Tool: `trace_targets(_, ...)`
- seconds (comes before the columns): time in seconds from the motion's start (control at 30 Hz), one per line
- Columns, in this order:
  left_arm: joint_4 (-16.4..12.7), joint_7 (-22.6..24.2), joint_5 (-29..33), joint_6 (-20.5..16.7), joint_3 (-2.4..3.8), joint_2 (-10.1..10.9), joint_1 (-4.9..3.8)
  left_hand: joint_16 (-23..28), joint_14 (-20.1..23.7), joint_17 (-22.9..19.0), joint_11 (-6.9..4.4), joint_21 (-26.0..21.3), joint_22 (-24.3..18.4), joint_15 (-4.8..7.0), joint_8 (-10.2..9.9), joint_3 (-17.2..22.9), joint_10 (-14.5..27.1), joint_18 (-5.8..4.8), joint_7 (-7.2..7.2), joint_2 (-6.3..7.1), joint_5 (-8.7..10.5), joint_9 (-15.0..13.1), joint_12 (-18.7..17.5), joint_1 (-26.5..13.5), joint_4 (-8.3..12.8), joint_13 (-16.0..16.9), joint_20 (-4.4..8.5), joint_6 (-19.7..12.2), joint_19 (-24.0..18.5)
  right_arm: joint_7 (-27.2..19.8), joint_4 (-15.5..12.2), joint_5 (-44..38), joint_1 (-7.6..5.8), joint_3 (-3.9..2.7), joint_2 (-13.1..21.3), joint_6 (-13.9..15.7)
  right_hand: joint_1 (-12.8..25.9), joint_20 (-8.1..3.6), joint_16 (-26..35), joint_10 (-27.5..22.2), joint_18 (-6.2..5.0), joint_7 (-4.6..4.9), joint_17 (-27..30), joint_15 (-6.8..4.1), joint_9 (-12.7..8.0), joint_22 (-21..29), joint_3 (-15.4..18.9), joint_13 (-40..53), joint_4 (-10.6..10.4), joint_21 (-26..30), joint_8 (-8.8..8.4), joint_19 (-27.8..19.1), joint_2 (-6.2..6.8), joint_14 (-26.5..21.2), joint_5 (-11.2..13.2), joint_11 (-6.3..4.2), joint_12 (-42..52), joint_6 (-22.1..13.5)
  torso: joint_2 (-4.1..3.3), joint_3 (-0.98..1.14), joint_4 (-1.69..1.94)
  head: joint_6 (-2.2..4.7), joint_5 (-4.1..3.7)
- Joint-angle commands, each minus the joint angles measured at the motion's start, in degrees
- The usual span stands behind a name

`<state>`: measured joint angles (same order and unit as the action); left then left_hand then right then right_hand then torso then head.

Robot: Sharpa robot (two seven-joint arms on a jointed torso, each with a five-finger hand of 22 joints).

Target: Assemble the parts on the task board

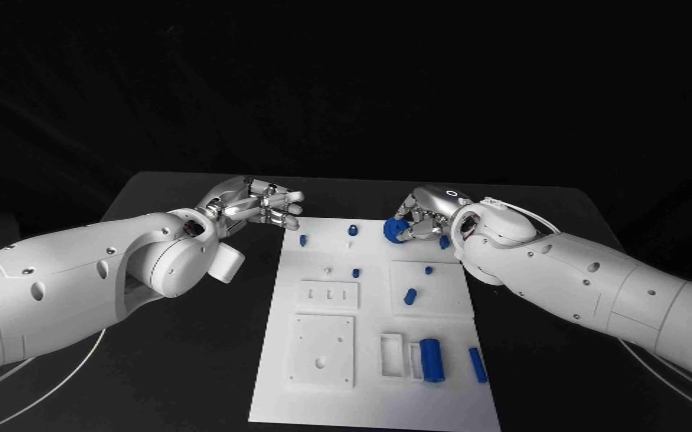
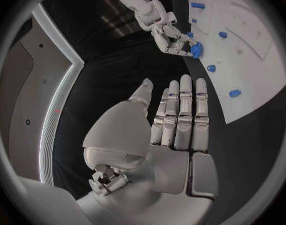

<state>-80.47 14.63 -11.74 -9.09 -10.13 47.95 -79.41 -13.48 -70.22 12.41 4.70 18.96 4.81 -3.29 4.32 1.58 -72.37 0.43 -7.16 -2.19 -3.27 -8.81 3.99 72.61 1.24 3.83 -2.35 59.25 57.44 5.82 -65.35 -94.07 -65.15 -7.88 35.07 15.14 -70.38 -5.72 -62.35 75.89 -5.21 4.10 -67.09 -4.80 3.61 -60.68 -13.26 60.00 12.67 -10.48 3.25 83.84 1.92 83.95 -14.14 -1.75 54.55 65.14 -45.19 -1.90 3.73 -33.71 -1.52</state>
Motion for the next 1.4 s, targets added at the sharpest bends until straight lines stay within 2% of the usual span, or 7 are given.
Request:
trace_targets(0.03,0.0,0.4,-0.1,0.9,0.02,0.0,-0.02,0.3,-0.3,0.1,0.06,-0.2,-0.1,-0.09,-0.2,0.0,0.5,0.57,-0.04,-0.14,0.07,0.1,-0.2,0.5,0.4,-0.1,0.04,-0.2,0.3,1.2,-1.7,-0.6,-0.17,-0.04,0.3,1.2,-0.2,-0.34,-0.4,0.3,0.49,-0.27,-0.1,-0.35,0.4,-0.2,-0.1,0.2,-0.5,-0.3,0.34,1.3,-0.43,0.0,-0.4,0.09,0.2,2.4,-0.02,-0.06,0.01,0.01,0.09)
trace_targets(0.4,-0.2,0.4,-0.2,0.8,0.02,0.0,-0.03,0.3,-0.3,0.1,0.06,-0.2,-0.1,-0.09,-0.2,0.0,0.5,0.57,-0.04,-0.14,0.07,0.1,-0.2,0.5,0.4,-0.1,0.04,-0.2,0.3,3.1,-6.5,-3.6,-0.28,-0.02,-1.0,3.3,0.0,-0.31,-0.4,0.3,0.4,-0.05,0.1,-0.32,0.3,-0.8,-1.2,0.4,-0.7,-0.2,0.33,1.2,0.09,0.0,-1.6,0.15,0.0,1.8,-0.05,-0.02,-0.02,0.01,0.63)
trace_targets(0.5,-0.3,0.4,-0.2,0.8,0.02,0.0,-0.03,0.3,-0.3,0.1,0.05,-0.2,0.0,-0.09,-0.2,0.0,0.4,0.57,-0.03,-0.16,0.07,0.1,-0.2,0.5,0.5,-0.1,0.06,-0.2,0.3,3.2,-6.8,-5.1,-0.27,0.26,-2.1,3.7,0.0,-0.26,-0.3,0.3,0.36,-0.08,0.2,-0.29,0.3,-0.9,-1.6,0.4,-0.9,-0.2,0.32,1.2,0.35,0.0,-1.4,0.17,-0.2,1.9,-0.05,0.03,0.03,0.05,0.63)
trace_targets(0.77,-0.4,0.8,-0.2,0.3,0.02,-0.2,-0.02,0.2,-0.4,0.1,0.01,-0.2,0.0,-0.05,-0.2,0.2,0.4,0.58,0.01,-0.31,0.02,0.1,-0.2,0.7,0.6,-0.1,0.08,-0.2,0.3,3.2,-5.2,-8.1,-0.16,1.88,-5.7,5.0,-0.2,-0.19,-0.1,0.3,0.27,-0.01,0.6,-0.25,0.3,-1.2,-2.8,0.2,-1.1,0.1,0.33,1.2,0.96,-0.1,-1.2,0.2,-0.6,1.7,-0.13,-0.01,0.28,0.12,0.6)
trace_targets(0.9,-0.4,0.8,-0.2,0.5,0.02,-0.3,-0.02,0.2,-0.4,0.1,0.01,-0.2,0.0,-0.05,-0.2,0.2,0.4,0.58,0.01,-0.31,0.02,0.1,-0.2,0.7,0.6,-0.1,0.08,-0.2,0.3,3.4,-4.8,-8.8,-0.09,2.17,-6.6,5.5,-0.2,-0.2,-0.1,0.3,0.25,0.01,0.7,-0.26,0.3,-1.3,-3.1,0.2,-1.2,0.1,0.34,1.2,1.11,-0.1,-1.3,0.2,-0.6,1.7,-0.11,0.02,0.19,0.01,0.93)
trace_targets(1.03,-0.4,0.8,-0.2,0.6,0.02,-0.4,-0.02,0.2,-0.4,0.1,0.01,-0.2,0.0,-0.05,-0.2,0.2,0.4,0.58,0.01,-0.31,0.02,0.1,-0.2,0.7,0.6,-0.1,0.08,-0.2,0.3,3.7,-4.4,-9.2,-0.05,2.34,-7.4,5.5,-0.2,-0.2,-0.2,0.4,0.24,0.0,0.6,-0.25,0.3,-1.4,-3.4,0.2,-1.3,0.1,0.33,1.3,1.3,-0.1,-1.1,0.2,-0.5,1.7,-0.12,-0.08,0.15,-0.09,1.0)
trace_targets(1.4,-0.4,0.8,-0.2,0.7,0.02,-0.6,-0.02,0.2,-0.3,0.1,0.05,-0.2,0.0,-0.07,-0.2,0.2,0.4,0.57,-0.05,-0.29,0.05,0.1,-0.2,0.4,0.7,-0.1,0.08,-0.2,0.3,4.1,-2.3,-9.3,0.16,2.78,-8.5,3.6,-0.1,-0.17,-0.1,0.3,0.24,0.04,0.8,-0.24,0.3,-1.4,-3.5,0.1,-1.5,0.2,0.31,1.2,1.33,-0.1,-1.0,0.22,-0.7,1.6,-0.14,0.0,0.18,-0.18,1.09)
